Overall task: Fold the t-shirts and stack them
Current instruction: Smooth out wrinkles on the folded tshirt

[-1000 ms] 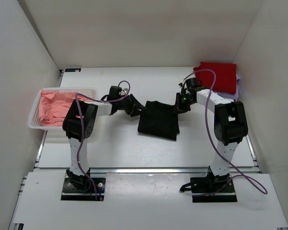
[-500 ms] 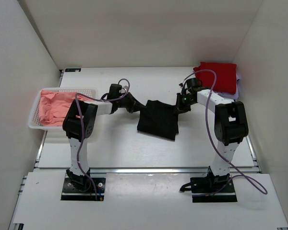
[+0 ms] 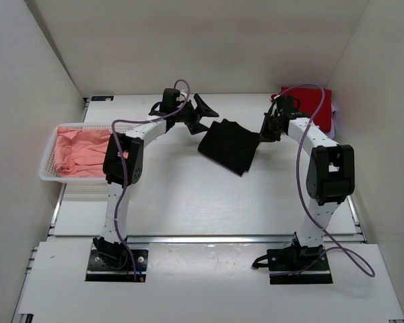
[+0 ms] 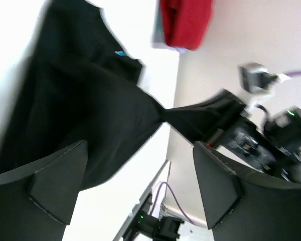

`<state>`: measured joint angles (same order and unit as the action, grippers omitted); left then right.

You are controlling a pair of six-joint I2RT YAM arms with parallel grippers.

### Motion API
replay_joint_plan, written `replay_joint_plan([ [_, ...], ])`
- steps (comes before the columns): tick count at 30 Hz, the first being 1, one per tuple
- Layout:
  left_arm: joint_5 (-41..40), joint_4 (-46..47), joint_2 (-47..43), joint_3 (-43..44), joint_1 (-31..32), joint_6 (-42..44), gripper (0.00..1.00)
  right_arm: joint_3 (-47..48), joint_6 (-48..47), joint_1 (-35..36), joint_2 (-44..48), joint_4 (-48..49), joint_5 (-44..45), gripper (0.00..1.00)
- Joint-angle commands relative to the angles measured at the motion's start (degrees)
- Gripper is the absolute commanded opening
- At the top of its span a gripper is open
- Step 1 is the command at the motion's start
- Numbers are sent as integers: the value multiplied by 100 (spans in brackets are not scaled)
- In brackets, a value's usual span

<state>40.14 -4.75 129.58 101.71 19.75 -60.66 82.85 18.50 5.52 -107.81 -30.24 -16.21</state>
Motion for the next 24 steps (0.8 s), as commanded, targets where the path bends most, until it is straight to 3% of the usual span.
replay_joint_plan([
  [1,-103,-491,357,524,3,195,98,126,303,36,-126,421,987,4],
  [5,-59,-738,419,780,-76,336,99,72,171,107,-179,1020,1181,15],
  [7,-24,-641,157,447,-146,310,99,249,154,72,-398,889,980,39],
  [12,-129,149,-758,-1247,-287,99,99,101,83,151,-346,941,917,72],
  [14,-25,255,-1021,-1705,-322,63,99,126,179,195,-416,723,944,79],
  [23,-23,335,-1786,-2480,-401,37,98,232,900,634,-865,413,1120,81],
  [24,2,317,-1839,-2489,-358,11,99,162,1005,687,-865,466,1120,98],
])
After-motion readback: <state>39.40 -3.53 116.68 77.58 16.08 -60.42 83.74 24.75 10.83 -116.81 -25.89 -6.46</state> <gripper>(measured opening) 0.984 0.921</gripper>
